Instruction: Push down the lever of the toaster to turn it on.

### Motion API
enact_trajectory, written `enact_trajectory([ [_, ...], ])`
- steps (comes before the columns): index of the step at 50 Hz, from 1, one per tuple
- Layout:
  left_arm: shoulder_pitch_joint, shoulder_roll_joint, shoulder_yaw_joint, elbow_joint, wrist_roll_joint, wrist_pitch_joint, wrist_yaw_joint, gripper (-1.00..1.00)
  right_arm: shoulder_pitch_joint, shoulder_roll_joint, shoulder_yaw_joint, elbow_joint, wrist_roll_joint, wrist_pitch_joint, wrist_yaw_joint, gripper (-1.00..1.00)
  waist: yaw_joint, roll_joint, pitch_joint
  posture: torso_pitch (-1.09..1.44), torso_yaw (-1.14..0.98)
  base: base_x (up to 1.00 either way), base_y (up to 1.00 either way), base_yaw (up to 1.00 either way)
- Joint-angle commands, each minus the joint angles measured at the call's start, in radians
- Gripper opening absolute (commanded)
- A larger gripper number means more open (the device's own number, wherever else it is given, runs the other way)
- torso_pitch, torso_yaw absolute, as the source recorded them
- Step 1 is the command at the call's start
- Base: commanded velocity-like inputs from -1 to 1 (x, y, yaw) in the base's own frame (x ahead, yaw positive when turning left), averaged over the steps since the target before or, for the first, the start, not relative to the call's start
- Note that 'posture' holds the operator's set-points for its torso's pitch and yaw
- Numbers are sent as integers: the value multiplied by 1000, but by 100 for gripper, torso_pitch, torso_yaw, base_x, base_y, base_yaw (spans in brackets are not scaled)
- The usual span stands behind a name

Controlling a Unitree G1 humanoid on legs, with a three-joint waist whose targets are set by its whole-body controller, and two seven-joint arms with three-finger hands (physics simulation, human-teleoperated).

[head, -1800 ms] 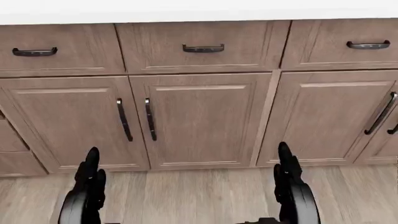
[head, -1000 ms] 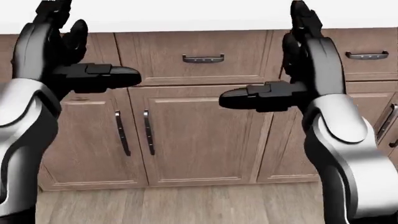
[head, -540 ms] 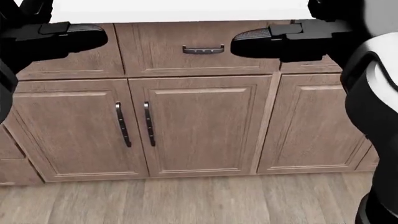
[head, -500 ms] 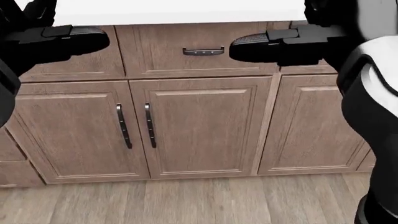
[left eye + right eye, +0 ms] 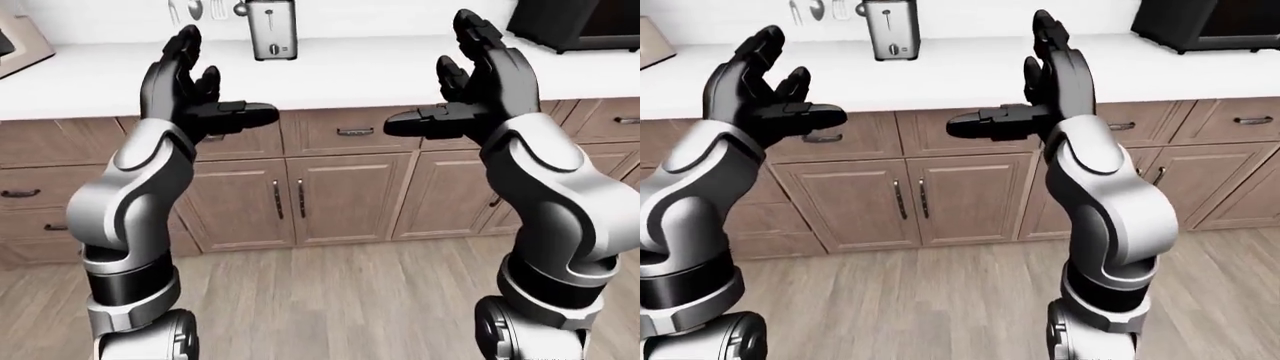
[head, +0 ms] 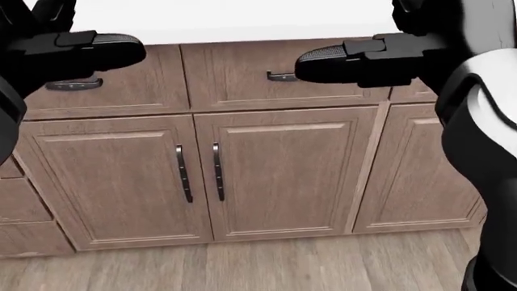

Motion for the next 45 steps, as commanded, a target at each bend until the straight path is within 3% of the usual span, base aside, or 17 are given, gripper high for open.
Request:
enact_trajectory([
  [1,-35,8,5,-27,-5,-25,-4,100,-24,-10,-8,-15,-4,-29,-2,100,-2,3,-21,0,0,11,33,0],
  [6,-40,14,13,-32,-15,-17,-2,100,-28,-9,-12,-18,-3,-28,-6,100,11,-51,-21,0,0,12,32,0],
  [7,-41,16,14,-32,-17,-17,-1,100,-32,-10,-14,-19,-1,-25,-8,100,4,-18,-24,0,0,12,32,0],
  [9,-40,16,11,-27,-16,-23,-1,100,-35,-9,-14,-24,3,-18,-12,100,7,-50,-28,0,0,12,33,0],
  [12,-39,15,8,-29,-17,-23,1,100,-25,-10,-11,-14,3,-34,-7,100,4,-45,-35,0,0,12,32,0],
  [16,-38,14,7,-28,-15,-24,2,100,-26,-12,-9,-18,3,-29,-6,100,-10,12,-6,0,0,18,30,0],
  [18,-39,15,9,-30,-17,-21,3,100,-21,-12,-6,-15,0,-36,-4,100,-17,82,-26,0,0,19,29,0],
  [19,-39,16,9,-29,-17,-23,3,100,-16,-10,-1,-10,-4,-43,-3,100,-21,99,-42,0,0,19,30,0],
  [21,-42,18,13,-32,-21,-17,6,100,-18,-8,0,-11,-6,-41,-1,100,-14,81,-14,0,0,19,29,0],
  [29,-41,20,12,-33,-27,-18,8,100,-11,-2,2,-9,-16,-50,9,100,3,-12,-9,0,0,18,29,0],
  [32,-36,20,10,-29,-24,-26,3,100,-15,-1,-1,-12,-17,-44,8,100,10,-79,-21,0,0,20,22,0],
  [33,-37,19,9,-32,-25,-23,5,100,-15,0,-1,-14,-17,-42,8,100,1,-20,-16,0,0,25,4,0],
  [38,-39,17,7,-33,-20,-18,2,100,-17,0,0,-15,-18,-40,8,100,2,-7,-21,0,0,23,5,0],
  [41,-39,16,5,-37,-19,-15,-1,100,-23,0,-2,-19,-16,-32,6,100,-8,44,-10,0,0,24,5,0],
  [42,-39,16,5,-38,-19,-14,-1,100,-21,0,-2,-17,-16,-35,7,100,-9,81,-20,0,0,24,5,0],
  [43,-39,16,5,-38,-18,-14,-1,100,-19,-1,-2,-16,-17,-39,8,100,2,59,-19,0,0,23,5,0],
  [45,-39,15,5,-39,-18,-13,-1,100,-22,-1,-2,-16,-17,-35,7,100,-1,76,-15,0,0,24,5,0],
])
